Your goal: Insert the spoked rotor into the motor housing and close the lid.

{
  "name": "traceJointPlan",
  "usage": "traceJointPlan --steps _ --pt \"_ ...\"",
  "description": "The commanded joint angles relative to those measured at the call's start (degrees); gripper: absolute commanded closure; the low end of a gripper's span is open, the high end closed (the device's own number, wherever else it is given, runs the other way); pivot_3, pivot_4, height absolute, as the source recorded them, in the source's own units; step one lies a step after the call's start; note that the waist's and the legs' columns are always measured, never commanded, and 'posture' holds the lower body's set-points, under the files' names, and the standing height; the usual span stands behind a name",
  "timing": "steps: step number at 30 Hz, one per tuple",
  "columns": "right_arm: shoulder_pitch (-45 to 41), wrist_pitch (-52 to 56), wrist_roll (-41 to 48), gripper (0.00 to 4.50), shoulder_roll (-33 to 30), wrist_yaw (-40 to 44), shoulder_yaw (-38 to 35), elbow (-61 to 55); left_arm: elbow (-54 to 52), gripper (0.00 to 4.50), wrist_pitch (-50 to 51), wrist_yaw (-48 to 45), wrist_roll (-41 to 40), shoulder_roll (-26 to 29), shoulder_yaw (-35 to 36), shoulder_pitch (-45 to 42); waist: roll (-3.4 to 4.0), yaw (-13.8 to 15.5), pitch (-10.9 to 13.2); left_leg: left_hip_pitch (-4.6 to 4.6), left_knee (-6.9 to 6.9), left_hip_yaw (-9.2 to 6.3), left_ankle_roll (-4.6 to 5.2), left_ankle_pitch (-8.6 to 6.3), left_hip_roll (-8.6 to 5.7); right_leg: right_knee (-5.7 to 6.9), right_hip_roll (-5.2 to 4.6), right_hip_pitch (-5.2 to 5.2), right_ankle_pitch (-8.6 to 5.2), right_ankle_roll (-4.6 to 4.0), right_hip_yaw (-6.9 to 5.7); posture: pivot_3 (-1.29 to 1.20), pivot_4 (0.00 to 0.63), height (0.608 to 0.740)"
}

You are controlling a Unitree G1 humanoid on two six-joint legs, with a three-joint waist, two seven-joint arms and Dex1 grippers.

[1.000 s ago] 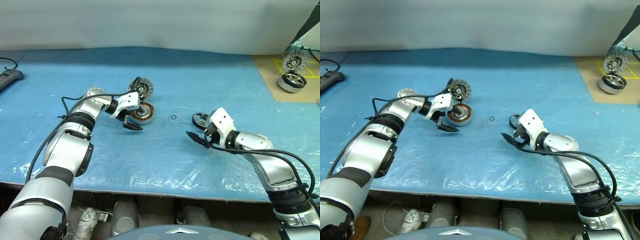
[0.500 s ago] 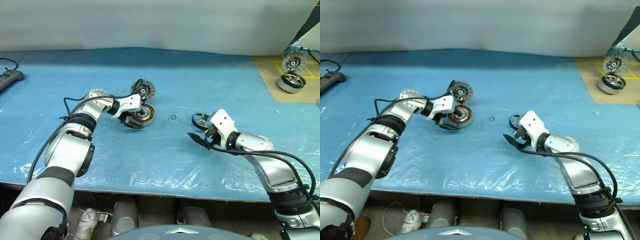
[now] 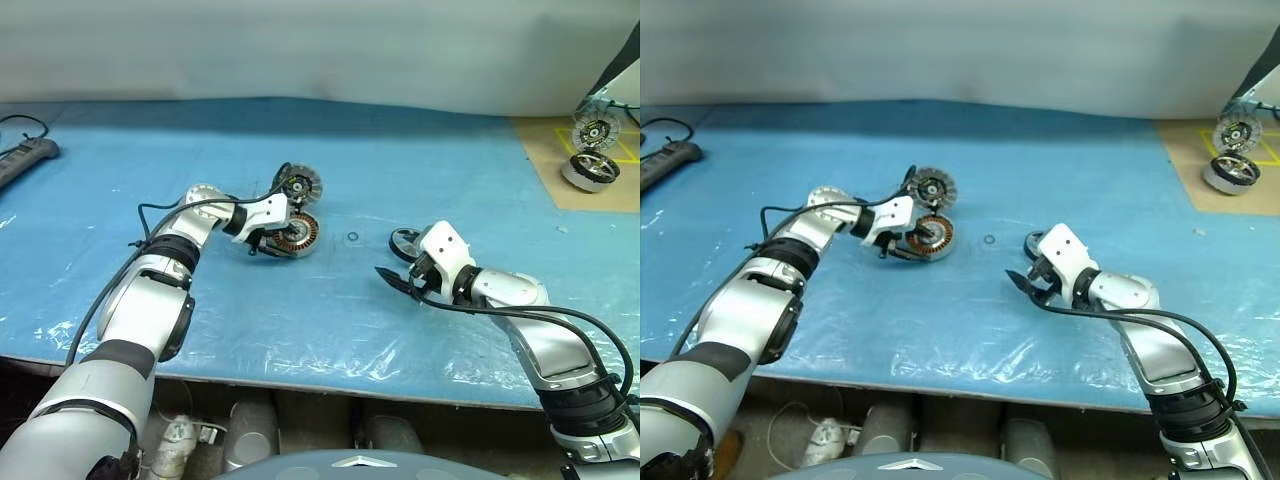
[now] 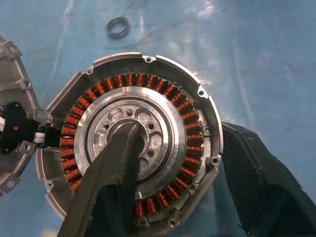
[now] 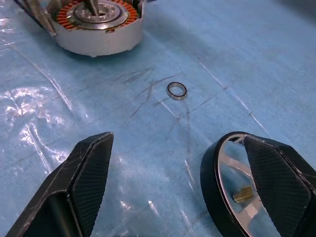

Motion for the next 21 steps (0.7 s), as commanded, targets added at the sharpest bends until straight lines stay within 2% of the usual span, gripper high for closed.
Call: traceJointPlan --steps 1,5,9,17,21 --pt "0.27 0.09 0.14 0.0 -0.24 -0.27 -1.02 -3.04 -6.93 2.33 4.97 -6.17 -1.0 -1.15 -3.23 6.51 0.02 0.07 -0.01 0.0 -0.03 0.0 0.0 0.0 0.0 -0.02 0.0 -0.01 0.0 0.0 0.0 0.0 0.15 0.74" --pt "0.35 0.42 0.61 0.0 0.09 -0.11 -0.66 -3.11 -24.17 2.33 14.92 -11.69 -4.69 3.12 -8.31 13.57 0.07 -0.15 -0.04 0.02 -0.08 0.02 0.0 0.0 0.04 -0.03 0.0 -0.02 -0.02 0.01 -0.02 0.0 0.15 0.74" --pt "0.1 0.4 0.44 0.0 0.44 0.04 0.14 -3.01 -32.84 2.33 19.73 -9.54 -2.92 4.92 -8.91 17.13 0.16 -0.64 -0.09 0.03 -0.17 0.07 0.01 -0.01 0.07 -0.05 0.01 -0.07 -0.08 0.02 0.0 0.0 0.15 0.74" --pt "-0.61 -0.39 -0.29 0.0 0.76 0.19 1.2 -1.84 -38.14 2.33 31.24 -2.33 -2.86 4.11 -8.13 14.58 0.19 -0.74 -0.1 -0.07 -0.18 0.13 0.02 0.01 0.05 -0.34 0.0 -0.05 -0.09 0.03 0.02 0.0 0.15 0.74" --pt "-0.77 -0.5 -0.39 0.0 0.69 0.16 1.17 -1.59 -38.57 2.33 32.02 1.71 -1.35 4.31 -8.9 14.56 0.18 -0.78 -0.1 -0.07 -0.18 0.14 0.08 0.04 0.07 -0.37 0.01 -0.04 -0.09 0.04 0.01 0.0 0.15 0.74"
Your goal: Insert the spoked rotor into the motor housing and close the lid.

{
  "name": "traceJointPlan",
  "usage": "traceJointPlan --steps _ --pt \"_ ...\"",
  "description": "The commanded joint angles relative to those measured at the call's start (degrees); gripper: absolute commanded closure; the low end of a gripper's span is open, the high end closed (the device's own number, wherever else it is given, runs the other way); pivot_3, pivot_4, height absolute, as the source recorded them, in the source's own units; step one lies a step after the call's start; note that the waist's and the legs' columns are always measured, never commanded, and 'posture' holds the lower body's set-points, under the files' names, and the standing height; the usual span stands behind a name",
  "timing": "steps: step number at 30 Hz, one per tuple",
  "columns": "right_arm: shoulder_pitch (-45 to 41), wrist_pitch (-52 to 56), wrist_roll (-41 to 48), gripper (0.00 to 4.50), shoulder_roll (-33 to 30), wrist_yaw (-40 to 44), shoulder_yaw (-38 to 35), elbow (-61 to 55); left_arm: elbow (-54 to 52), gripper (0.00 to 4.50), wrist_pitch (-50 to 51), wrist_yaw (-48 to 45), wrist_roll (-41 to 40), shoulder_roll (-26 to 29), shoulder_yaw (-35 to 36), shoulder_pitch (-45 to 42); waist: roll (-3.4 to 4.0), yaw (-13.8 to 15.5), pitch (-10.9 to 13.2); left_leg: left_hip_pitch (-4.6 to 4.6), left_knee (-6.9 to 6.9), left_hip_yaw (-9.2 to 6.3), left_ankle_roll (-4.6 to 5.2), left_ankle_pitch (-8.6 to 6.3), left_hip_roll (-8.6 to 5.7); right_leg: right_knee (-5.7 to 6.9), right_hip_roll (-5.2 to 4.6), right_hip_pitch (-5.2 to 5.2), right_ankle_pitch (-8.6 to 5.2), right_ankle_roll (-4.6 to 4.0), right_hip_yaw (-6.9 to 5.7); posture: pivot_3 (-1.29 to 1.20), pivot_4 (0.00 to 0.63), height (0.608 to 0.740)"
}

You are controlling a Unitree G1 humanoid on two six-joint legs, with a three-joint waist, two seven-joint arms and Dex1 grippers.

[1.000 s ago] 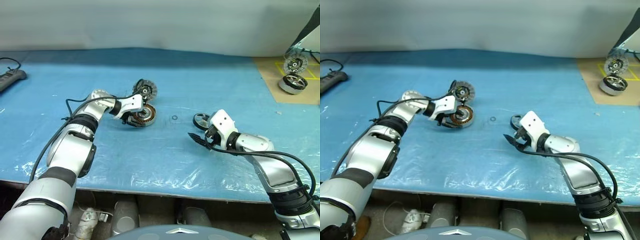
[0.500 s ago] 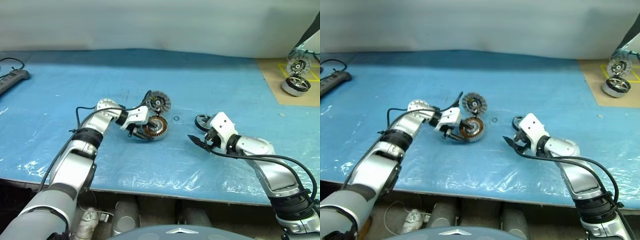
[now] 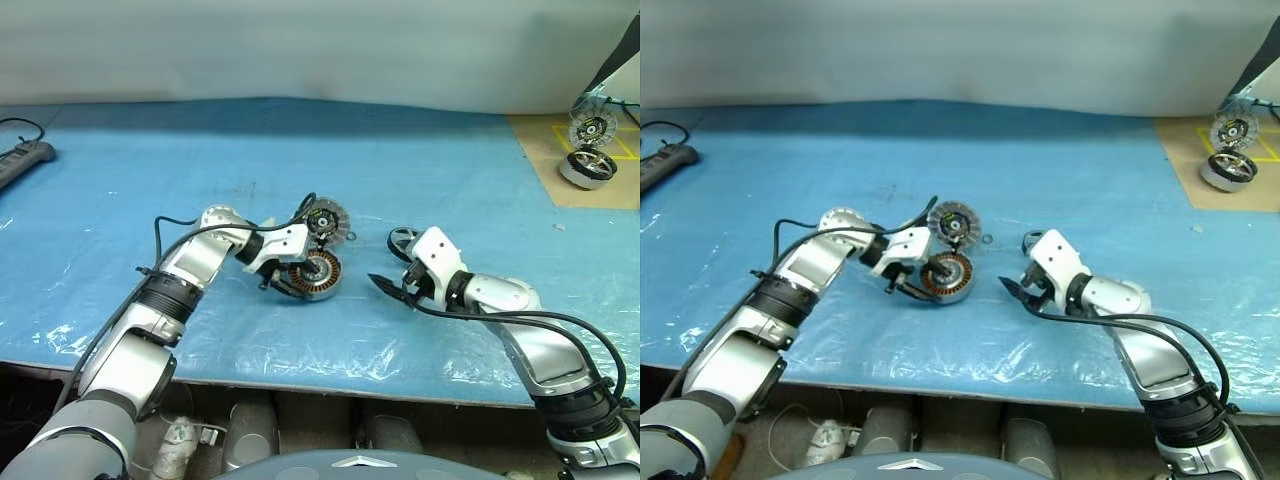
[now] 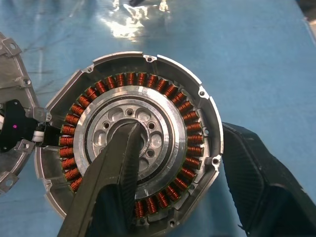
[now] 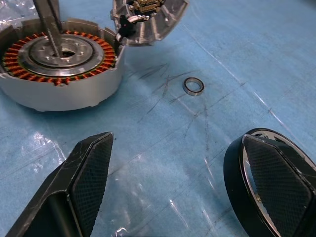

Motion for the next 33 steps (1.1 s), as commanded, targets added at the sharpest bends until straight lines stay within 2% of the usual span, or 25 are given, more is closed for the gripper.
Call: traceJointPlan --steps 1,6,11,14,17,22,28,33 --pt "-0.71 -1.23 -0.38 0.0 -0.23 0.02 -0.61 -0.85 0.86 2.33 1.56 3.72 3.17 0.68 -2.21 0.77 0.0 -0.05 0.0 0.0 0.0 0.0 0.01 0.01 0.0 0.0 0.0 0.0 0.0 0.0 0.0 0.0 0.15 0.74" --pt "-0.57 -1.14 -0.38 0.0 -0.21 0.09 -0.58 -0.98 3.68 2.33 -1.7 7.49 4.68 0.83 -3.69 1.15 0.01 -0.11 0.0 0.0 0.0 0.0 0.02 0.01 0.0 0.0 0.0 0.0 0.0 0.01 0.01 0.0 0.15 0.74" --pt "-0.54 -0.84 -0.16 0.0 -0.33 0.14 -0.9 -1.3 4.37 2.33 -2.48 6.8 4.04 1.44 -4.53 1.87 0.04 -0.16 -0.02 0.04 0.0 0.0 0.02 0.01 0.0 0.0 0.01 0.01 0.01 0.02 0.01 0.0 0.15 0.74" --pt "-0.54 -0.87 0.0 0.0 -0.29 0.28 -0.98 -1.35 2.81 1.38 -2.17 5.31 2.33 1.87 -3.96 2.43 0.04 -0.18 -0.03 0.05 -0.01 0.0 0.02 0.01 0.01 0.0 0.01 0.01 0.01 0.02 0.02 0.0 0.15 0.74" --pt "-0.68 -0.84 0.07 0.0 -0.13 0.4 -0.86 -1.3 2.1 0.4 0.73 7.99 1.6 0.81 -2.51 2.18 0.05 -0.32 -0.03 0.03 -0.11 0.01 0.02 0.02 -0.01 -0.07 0.02 -0.03 0.0 0.02 0.05 0.0 0.15 0.74" --pt "-1.09 -1.14 0.36 0.0 -0.19 1.15 -0.65 -1.49 -0.73 0.4 -0.59 1.0 -3.56 4.79 -0.3 1.69 0.01 -0.52 0.0 -0.03 -0.15 0.03 0.02 0.02 0.0 -0.08 0.08 -0.12 0.0 0.02 0.06 0.0 0.15 0.74" --pt "-2.05 -1.01 1.64 0.0 0.61 1.91 -0.98 -1.41 -3.28 0.4 -1.15 -3.07 -10.86 8.4 4.27 3.89 0.02 -0.88 0.01 -0.21 -0.36 0.06 0.0 0.02 0.03 -0.05 0.41 -0.42 0.08 0.11 0.1 0.0 0.15 0.74" --pt "-5.38 -2.29 1.2 0.0 1.86 2.03 0.13 1.7 -5.17 0.4 0.99 -0.32 -20.53 5.23 12.3 6.52 -0.02 -1.02 0.03 -0.57 -0.43 0.03 -0.02 0.02 0.0 -0.04 0.41 -0.71 0.12 0.15 -0.02 0.0 0.15 0.74"
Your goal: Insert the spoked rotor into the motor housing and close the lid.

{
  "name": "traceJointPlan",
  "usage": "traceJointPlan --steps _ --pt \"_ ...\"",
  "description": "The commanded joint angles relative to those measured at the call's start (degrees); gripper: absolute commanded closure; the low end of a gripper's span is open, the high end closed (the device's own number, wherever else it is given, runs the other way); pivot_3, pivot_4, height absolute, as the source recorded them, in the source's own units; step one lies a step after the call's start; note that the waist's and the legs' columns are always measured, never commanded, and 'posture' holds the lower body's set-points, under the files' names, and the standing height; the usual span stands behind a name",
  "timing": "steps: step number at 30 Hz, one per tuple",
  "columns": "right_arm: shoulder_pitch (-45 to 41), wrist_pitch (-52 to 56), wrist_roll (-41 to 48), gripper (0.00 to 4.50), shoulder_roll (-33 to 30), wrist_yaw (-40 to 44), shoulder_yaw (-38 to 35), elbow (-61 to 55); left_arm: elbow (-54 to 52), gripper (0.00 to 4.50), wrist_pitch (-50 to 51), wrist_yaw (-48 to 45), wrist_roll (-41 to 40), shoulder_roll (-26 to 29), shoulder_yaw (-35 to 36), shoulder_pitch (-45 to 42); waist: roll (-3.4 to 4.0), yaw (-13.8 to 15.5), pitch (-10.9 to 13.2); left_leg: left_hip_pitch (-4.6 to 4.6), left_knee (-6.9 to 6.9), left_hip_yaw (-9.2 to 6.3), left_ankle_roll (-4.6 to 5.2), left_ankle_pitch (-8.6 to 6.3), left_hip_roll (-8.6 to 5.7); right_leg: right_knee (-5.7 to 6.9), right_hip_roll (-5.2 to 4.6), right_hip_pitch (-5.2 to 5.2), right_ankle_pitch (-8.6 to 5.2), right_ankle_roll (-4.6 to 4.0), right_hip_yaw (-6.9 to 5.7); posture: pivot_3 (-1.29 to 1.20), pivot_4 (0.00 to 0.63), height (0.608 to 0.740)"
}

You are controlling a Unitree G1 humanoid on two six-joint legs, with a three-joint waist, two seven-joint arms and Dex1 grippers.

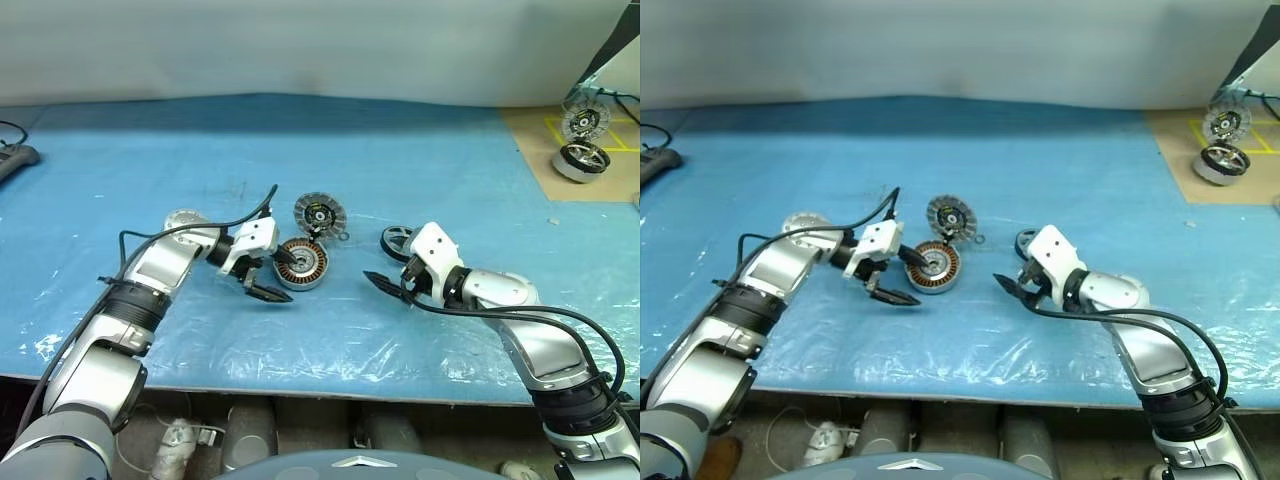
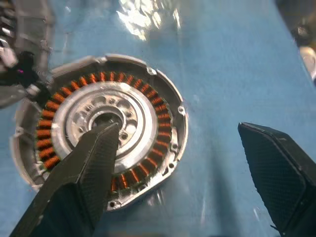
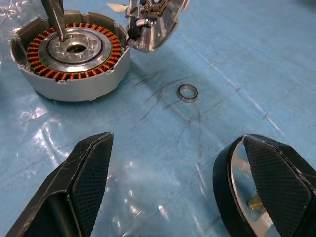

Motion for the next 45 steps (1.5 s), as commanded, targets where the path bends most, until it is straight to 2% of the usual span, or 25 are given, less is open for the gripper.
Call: traceJointPlan --steps 1,5,9,12,19,26,29,35,38,45 --pt "-2.77 -1.75 0.08 0.0 1.13 0.26 0.22 0.82 -4.42 0.4 2.36 0.7 -7.64 -1.37 5.61 1.23 -0.02 0.08 0.01 -0.07 0.02 -0.01 0.0 0.0 0.0 0.01 0.0 -0.03 0.0 0.0 -0.03 0.0 0.15 0.74" --pt "-5.86 -2.77 -0.3 0.0 2.17 1.13 1.45 4.09 -9.92 0.4 5.88 0.82 -12.68 0.09 8.9 6.81 -0.02 -0.21 0.01 -0.09 0.04 -0.01 0.0 0.0 0.01 0.01 0.0 -0.05 0.0 0.0 -0.03 0.0 0.15 0.74" --pt "-10.24 -4.97 -1.27 0.0 5.05 1.42 3.29 11.27 -8.45 0.4 7.31 1.73 -13.28 3.56 11.51 10.09 -0.03 -0.94 0.02 -0.02 0.07 -0.01 0.0 0.0 0.05 0.15 0.05 -0.11 0.01 -0.02 -0.01 0.0 0.15 0.74" --pt "-13.84 -7.17 -2.03 0.0 8.09 1.69 4.39 18.12 -8.39 0.4 12.49 3.58 -15.64 4.85 13.66 11.59 -0.04 -0.88 0.03 -0.02 0.28 -0.01 0.0 0.0 0.07 0.38 0.03 -0.13 -0.01 -0.05 0.0 0.0 0.15 0.74" --pt "-18.81 -10.22 -1.87 0.0 12.25 4.77 5.09 29.38 -18.48 0.4 20.17 8.09 -21.54 3.16 15.06 18.49 -0.09 -0.6 0.06 -0.11 0.6 0.0 0.0 0.0 0.07 0.58 -0.04 -0.12 -0.13 -0.25 -0.01 0.0 0.15 0.74" --pt "-23.59 -14.57 -3.39 0.0 14.83 6.06 4.69 43.06 -21.71 0.4 21.48 9.4 -22.93 3.98 15.42 21.81 -0.1 -0.77 0.06 -0.08 0.75 -0.01 0.01 0.0 0.11 0.78 -0.02 -0.14 -0.16 -0.31 0.0 0.0 0.15 0.74" --pt "-24.47 -15.98 -4.71 0.0 15.1 6.47 5.59 45.8 -21.26 0.4 21.65 6.26 -23.28 6.49 14.61 22.74 -0.1 -0.91 0.06 -0.06 0.77 0.0 0.01 0.0 0.12 0.79 0.0 -0.14 -0.16 -0.31 0.02 0.0 0.15 0.74" --pt "-24.68 -17.57 -5.2 0.0 17.46 6.4 5.14 50.11 -17.11 0.4 19.03 5.74 -22.77 6.8 15.48 21.05 -0.11 -0.81 0.06 -0.05 0.81 0.0 0.02 0.0 0.13 0.84 0.01 -0.13 -0.16 -0.33 0.01 0.0 0.15 0.74" --pt "-24.63 -18.5 -5.56 0.62 18.22 5.86 4.68 51.14 -15.55 0.36 17.85 4.45 -22.32 7.33 15.08 20.31 -0.11 -0.81 0.06 -0.04 0.85 0.0 0.02 0.0 0.14 0.85 0.0 -0.11 -0.16 -0.33 0.02 0.0 0.15 0.74" --pt "-24.2 -19.3 -6.4 3.08 18.03 5.55 3.94 51.19 -18.74 0.36 17.85 5.1 -22.34 7.27 14.17 21.63 -0.11 -0.81 0.06 -0.04 0.83 0.0 0.01 0.0 0.15 0.84 0.01 -0.11 -0.16 -0.34 0.01 0.0 0.15 0.74"
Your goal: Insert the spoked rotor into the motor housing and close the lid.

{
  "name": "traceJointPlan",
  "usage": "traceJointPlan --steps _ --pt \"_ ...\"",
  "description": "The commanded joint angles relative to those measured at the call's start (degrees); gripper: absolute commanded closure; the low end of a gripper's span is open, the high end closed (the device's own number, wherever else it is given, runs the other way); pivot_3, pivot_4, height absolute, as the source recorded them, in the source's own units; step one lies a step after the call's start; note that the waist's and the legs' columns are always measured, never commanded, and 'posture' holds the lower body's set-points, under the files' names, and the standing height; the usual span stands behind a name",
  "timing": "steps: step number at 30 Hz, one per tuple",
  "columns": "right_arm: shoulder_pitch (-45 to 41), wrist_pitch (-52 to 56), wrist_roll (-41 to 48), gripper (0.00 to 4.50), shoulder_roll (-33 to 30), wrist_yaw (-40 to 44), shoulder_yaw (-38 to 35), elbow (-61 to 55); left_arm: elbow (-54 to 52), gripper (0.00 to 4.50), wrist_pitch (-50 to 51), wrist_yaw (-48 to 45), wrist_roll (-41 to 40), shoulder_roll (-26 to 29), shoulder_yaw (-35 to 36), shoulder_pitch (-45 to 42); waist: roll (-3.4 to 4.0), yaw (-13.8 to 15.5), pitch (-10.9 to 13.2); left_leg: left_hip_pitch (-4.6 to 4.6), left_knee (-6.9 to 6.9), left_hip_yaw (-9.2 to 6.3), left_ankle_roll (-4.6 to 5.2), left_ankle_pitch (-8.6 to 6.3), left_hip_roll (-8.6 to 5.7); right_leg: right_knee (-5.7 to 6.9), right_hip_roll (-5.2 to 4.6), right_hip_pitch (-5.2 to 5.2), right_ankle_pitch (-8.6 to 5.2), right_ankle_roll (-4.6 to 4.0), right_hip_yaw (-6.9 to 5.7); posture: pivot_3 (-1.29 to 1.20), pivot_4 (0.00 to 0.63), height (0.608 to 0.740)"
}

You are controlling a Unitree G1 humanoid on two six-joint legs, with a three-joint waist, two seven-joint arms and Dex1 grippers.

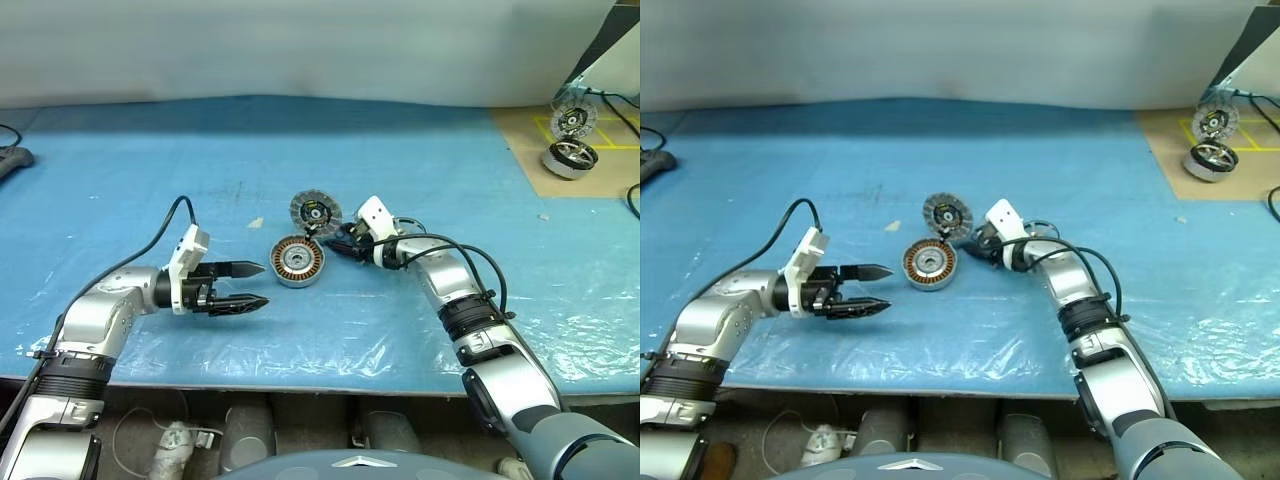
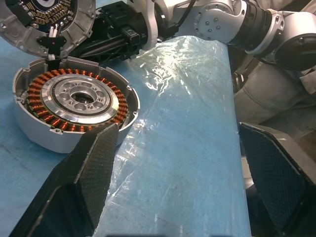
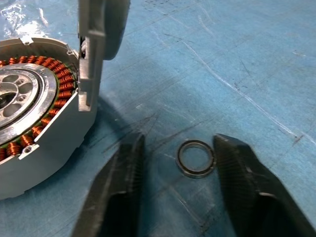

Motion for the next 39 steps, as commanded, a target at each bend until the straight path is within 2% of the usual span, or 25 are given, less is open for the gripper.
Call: traceJointPlan --steps 1,2,3,7,12,18,22,31,35,39 --pt "0.65 0.07 -0.74 3.48 -0.17 0.22 0.04 0.2 -2.92 0.36 -0.68 -0.18 -0.4 0.79 0.51 0.47 0.0 0.02 0.0 0.0 0.0 0.0 0.0 0.0 0.01 0.0 0.0 0.0 0.0 0.0 -0.01 0.0 0.15 0.74" --pt "0.74 0.25 -0.74 3.82 -0.26 0.33 -0.05 -0.01 -3.07 0.36 -0.65 -0.17 -0.44 0.83 0.56 0.54 0.0 0.02 0.0 0.0 -0.01 0.0 0.0 0.0 0.01 0.0 0.0 0.0 0.0 -0.01 -0.01 0.0 0.15 0.74" --pt "0.83 0.45 -0.79 3.94 -0.43 0.4 -0.12 -0.33 -3.23 0.36 -0.52 -0.14 -0.54 0.83 0.63 0.58 0.0 0.02 0.0 0.0 -0.01 0.0 0.0 0.0 0.01 0.0 0.0 0.0 -0.01 -0.01 -0.01 0.0 0.15 0.74" --pt "2.38 2.25 -0.23 3.93 -1.68 1.57 -0.35 -4.97 -3.75 0.36 -0.67 -0.11 -0.53 0.87 0.71 1.08 0.0 0.11 0.0 0.0 -0.01 0.0 0.0 0.0 0.0 -0.01 0.0 0.0 -0.01 -0.01 -0.01 0.0 0.15 0.74" --pt "8.65 9.08 2.88 3.93 -5.95 4.5 -1.56 -20.98 -4.86 0.36 -1.77 0.88 -0.04 0.46 0.69 2.16 -0.01 0.36 0.01 -0.05 -0.05 -0.01 0.0 0.0 0.0 -0.07 0.0 0.0 0.01 0.02 -0.03 0.0 0.15 0.74" --pt "16.44 22.42 12.23 3.93 -12.26 7.65 -5.42 -43.1 -5.92 0.36 -3.13 2.98 -0.37 -0.72 1.12 3.21 -0.01 0.4 0.01 -0.01 -0.09 -0.01 0.0 -0.01 0.02 -0.1 0.02 -0.03 0.0 0.01 -0.01 0.0 0.15 0.74" --pt "15.16 29.33 17.65 3.93 -13.12 9.02 -4.33 -49.9 -5.97 0.36 -3.1 3.8 -0.42 -0.84 0.91 3.51 -0.01 0.11 0.01 0.09 -0.1 0.01 0.01 -0.01 0.03 -0.09 0.06 -0.02 -0.03 -0.02 0.1 0.0 0.15 0.74" --pt "2.62 25.51 13.78 3.93 -4.62 5.92 2.92 -36.2 -7.26 0.36 -2.61 6.03 -0.57 -1.0 0.96 3.87 0.0 0.08 0.01 0.1 -0.08 0.06 0.0 0.0 -0.01 -0.08 0.04 -0.02 -0.03 -0.03 0.16 0.0 0.15 0.74" --pt "0.89 20.15 8.89 3.93 -4.56 6.86 7.76 -30.43 -8.0 0.36 -2.41 6.95 -0.67 -1.09 0.89 4.25 0.0 0.25 0.01 -0.01 -0.11 0.03 -0.01 0.0 0.0 -0.06 0.03 -0.06 0.03 0.07 0.03 0.0 0.15 0.74" --pt "0.97 17.44 9.02 3.93 -3.74 9.0 8.16 -27.73 -8.62 0.36 -2.26 7.96 -0.76 -1.18 0.9 4.71 -0.01 0.12 0.01 -0.13 -0.11 0.01 -0.01 0.0 0.0 -0.08 0.02 -0.12 0.11 0.2 -0.01 0.0 0.15 0.74"
